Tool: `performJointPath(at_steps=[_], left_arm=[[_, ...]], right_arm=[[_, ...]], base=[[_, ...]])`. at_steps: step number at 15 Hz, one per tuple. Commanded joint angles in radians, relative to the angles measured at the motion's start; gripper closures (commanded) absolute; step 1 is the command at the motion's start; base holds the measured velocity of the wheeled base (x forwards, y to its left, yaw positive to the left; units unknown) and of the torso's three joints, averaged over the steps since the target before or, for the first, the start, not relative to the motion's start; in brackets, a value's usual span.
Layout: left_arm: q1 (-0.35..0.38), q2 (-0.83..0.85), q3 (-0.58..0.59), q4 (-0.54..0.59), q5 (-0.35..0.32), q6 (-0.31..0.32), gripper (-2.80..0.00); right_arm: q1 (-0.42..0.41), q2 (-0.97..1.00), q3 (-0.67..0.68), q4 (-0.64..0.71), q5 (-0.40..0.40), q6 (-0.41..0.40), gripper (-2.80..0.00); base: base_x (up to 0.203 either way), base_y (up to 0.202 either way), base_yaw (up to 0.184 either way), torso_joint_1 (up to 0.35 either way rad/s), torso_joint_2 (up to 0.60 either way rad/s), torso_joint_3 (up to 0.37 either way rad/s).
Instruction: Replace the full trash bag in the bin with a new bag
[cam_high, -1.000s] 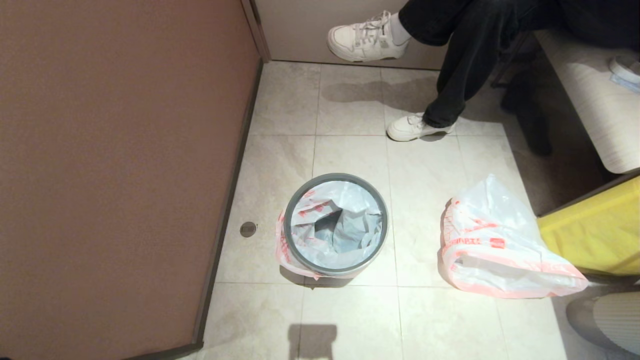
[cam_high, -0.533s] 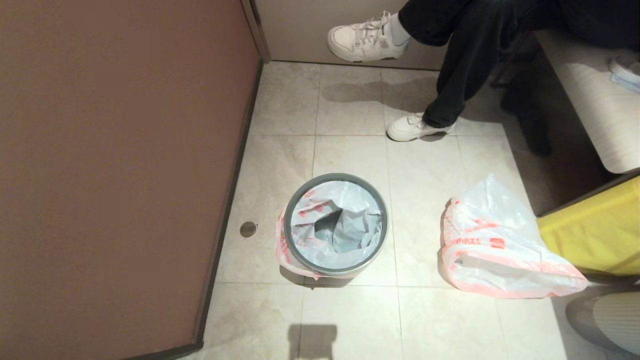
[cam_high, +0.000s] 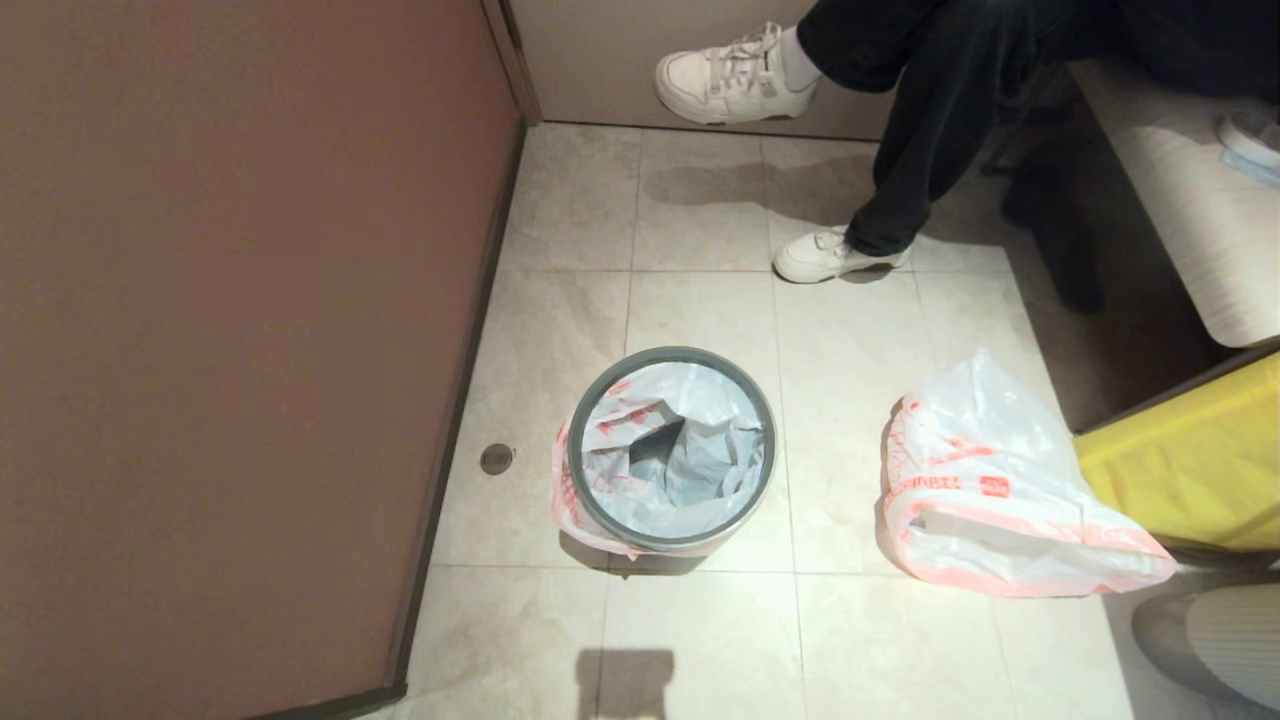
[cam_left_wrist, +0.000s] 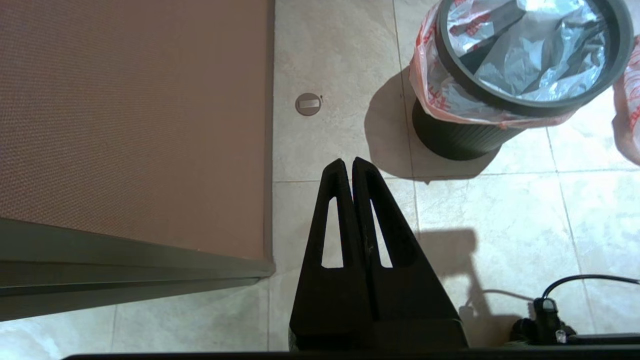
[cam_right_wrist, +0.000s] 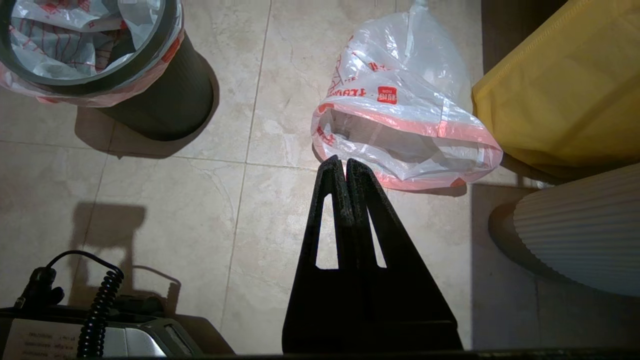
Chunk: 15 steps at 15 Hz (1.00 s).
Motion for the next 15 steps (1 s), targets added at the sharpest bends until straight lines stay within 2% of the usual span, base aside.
performJointPath(at_steps=[1,5,7,15], left_arm=[[0.001,0.002,0.015,-0.002,-0.003,0.013,0.00],[0.000,0.002,0.013,-0.001,-0.013,0.012,0.00],[0.000,0.002,0.013,0.001,-0.013,0.012,0.00],[0.000,0.002,0.015,-0.004,-0.012,0.000,0.00]], right_arm=[[0.001,0.003,0.036,-0.032,-0.002,-0.011,0.00],[0.002,0.003,0.056,-0.033,-0.033,-0.033,0.00],[0.002,0.003,0.076,-0.050,-0.051,-0.012,0.00],[0.003,0.003,0.076,-0.050,-0.050,-0.002,0.00]], base=[[0.000,0.000,0.000,0.000,0.00,0.000],[0.000,0.000,0.000,0.000,0.00,0.000],[0.000,0.000,0.000,0.000,0.00,0.000],[0.000,0.000,0.000,0.000,0.00,0.000]])
